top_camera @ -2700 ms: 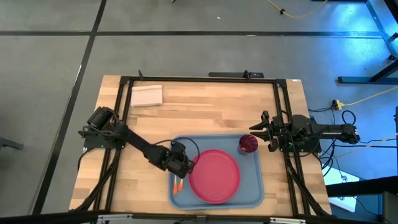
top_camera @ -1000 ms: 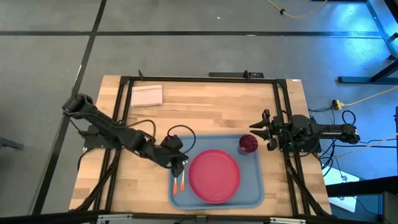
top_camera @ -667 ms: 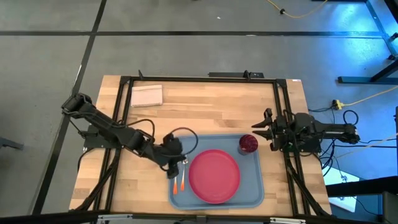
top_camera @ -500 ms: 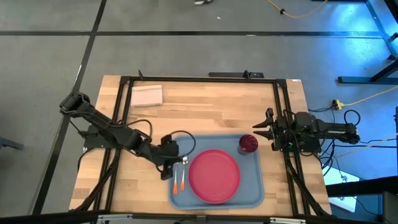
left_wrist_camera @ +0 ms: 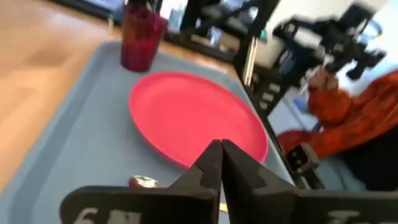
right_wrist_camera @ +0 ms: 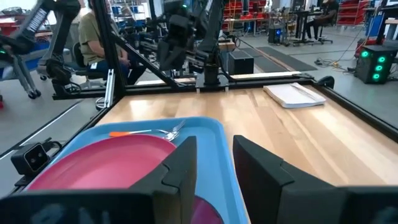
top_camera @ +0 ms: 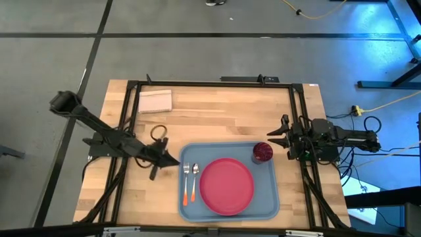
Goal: Pick and place plate/cup/fork/spoon on tray
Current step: Return to Home Position
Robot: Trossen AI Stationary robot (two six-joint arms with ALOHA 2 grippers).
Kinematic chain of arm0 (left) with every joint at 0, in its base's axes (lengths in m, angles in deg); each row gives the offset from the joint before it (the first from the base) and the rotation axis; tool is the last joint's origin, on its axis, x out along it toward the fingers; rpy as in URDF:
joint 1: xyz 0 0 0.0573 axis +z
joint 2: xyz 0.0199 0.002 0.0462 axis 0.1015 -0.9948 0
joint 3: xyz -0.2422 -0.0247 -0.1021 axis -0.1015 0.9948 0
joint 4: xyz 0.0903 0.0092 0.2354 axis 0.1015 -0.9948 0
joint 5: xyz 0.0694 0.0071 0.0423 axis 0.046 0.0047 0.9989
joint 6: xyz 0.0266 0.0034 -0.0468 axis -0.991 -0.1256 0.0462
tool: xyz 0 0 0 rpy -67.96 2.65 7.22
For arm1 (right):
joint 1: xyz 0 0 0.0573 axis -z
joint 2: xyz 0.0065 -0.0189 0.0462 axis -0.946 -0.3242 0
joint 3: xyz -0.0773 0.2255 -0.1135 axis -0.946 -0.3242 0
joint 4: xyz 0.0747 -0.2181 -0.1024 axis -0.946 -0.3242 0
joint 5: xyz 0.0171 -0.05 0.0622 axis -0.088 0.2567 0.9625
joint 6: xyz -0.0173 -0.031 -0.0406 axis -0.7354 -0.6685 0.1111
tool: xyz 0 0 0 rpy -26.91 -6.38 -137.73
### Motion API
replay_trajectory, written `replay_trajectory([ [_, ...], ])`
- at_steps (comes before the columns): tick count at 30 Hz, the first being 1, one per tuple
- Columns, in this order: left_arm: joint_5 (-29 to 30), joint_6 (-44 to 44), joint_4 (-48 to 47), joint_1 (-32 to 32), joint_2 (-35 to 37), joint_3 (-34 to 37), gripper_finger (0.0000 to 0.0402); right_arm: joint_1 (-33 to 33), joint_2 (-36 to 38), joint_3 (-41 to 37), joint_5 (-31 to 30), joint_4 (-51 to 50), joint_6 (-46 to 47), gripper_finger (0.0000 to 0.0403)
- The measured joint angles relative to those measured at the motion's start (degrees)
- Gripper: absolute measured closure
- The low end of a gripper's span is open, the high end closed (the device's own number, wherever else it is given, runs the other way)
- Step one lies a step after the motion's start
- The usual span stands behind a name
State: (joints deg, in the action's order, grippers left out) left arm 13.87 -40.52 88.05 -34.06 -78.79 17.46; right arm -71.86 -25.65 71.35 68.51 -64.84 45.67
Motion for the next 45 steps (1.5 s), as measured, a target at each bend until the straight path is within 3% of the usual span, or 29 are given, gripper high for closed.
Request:
replay_trajectory([
  [5,-1.34,-1.18,13.65,0.93,5.19,9.88,0.0401,0.02,0.07,2.5,-0.01,-3.81,1.06,0.0293],
  [9,-1.21,-1.21,16.54,0.94,8.17,14.45,0.0401,0.0,0.09,4.76,-0.01,-7.52,1.34,0.0293],
  [16,-2.25,-9.13,15.4,0.96,9.19,14.47,0.0401,0.02,0.09,3.82,-0.01,0.93,5.74,0.0293],
  [20,-4.48,-14.0,15.43,0.94,9.66,14.51,0.0401,0.0,0.09,3.78,0.41,0.03,4.36,0.0293],
  [28,-3.39,-14.29,11.63,0.96,9.55,14.51,0.0401,0.0,0.09,3.71,0.43,-3.54,3.3,0.0293],
  [36,-3.38,-14.27,11.13,0.94,9.55,14.51,0.0401,0.0,0.09,3.67,0.44,3.17,-4.63,0.0293],
  [45,-3.38,-14.24,11.15,0.94,9.55,14.51,0.0401,0.0,0.09,3.67,0.44,9.9,-2.01,0.0293],
])
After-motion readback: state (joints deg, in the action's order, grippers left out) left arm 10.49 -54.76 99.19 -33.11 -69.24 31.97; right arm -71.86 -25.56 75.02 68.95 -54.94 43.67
